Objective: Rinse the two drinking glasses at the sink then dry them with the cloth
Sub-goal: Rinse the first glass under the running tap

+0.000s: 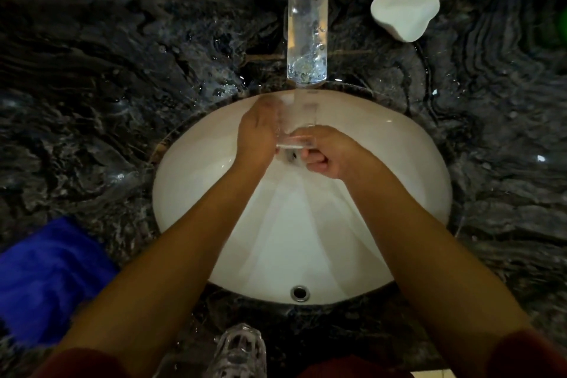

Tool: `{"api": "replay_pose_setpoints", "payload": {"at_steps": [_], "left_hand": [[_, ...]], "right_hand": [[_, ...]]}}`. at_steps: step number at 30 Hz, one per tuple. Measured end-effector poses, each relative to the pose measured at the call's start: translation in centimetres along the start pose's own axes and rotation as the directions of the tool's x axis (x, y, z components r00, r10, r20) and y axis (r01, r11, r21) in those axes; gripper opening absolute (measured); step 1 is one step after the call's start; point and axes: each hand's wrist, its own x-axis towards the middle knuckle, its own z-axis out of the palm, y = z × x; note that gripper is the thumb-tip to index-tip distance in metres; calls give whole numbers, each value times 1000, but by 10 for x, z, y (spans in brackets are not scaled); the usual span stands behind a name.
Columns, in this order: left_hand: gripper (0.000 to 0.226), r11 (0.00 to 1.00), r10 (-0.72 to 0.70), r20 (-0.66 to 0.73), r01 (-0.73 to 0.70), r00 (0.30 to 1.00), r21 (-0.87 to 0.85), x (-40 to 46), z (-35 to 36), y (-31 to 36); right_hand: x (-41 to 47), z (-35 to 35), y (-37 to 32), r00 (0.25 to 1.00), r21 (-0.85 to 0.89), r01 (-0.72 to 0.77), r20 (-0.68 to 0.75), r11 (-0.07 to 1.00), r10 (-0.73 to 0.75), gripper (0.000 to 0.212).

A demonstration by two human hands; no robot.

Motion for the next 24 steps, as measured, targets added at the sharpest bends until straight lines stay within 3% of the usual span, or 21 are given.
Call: {"api": "replay_pose_setpoints", "payload": {"at_steps": [3, 5, 7, 9, 12, 15, 17, 19, 24], "left_hand": [[36, 992, 124, -94, -123, 988, 15, -3, -2, -6], [30, 987, 145, -119, -136, 982, 87, -2, -3, -7], [27, 999, -17, -75, 20, 997, 35, -4, -4, -3], [26, 969, -237, 34, 239, 971, -56, -9, -6, 6], [23, 911, -391, 255, 412, 884, -31, -13, -9, 15], [23, 908, -382, 360, 417, 851, -22, -10, -8, 22], [24, 923, -354, 334, 385, 873, -28, -2, -9, 25], [24, 927, -348, 291, 374, 891, -38, 1, -7, 24], [34, 944, -325, 75, 328, 943, -39, -4, 0, 20]], "right_hand": [[-3, -4, -1, 986, -61, -57, 154, 996, 66, 13], [-1, -2, -11, 997, -299, -22, 64, 954, 43, 12], [6, -1, -24, 989, -624, 8, -112, 782, -100, 14], [11, 1, -35, 930, -839, 103, -110, 535, -351, 14], [3, 0, -42, 849, -848, 317, 53, 425, -526, 29], [-5, 3, -33, 711, -829, 485, 189, 278, -677, 3], [-2, 4, -23, 623, -689, 620, 141, 375, -770, 4], [5, 1, -19, 603, -620, 647, 61, 443, -795, 10], [21, -4, -16, 745, -732, 363, -143, 576, -652, 16]]}}
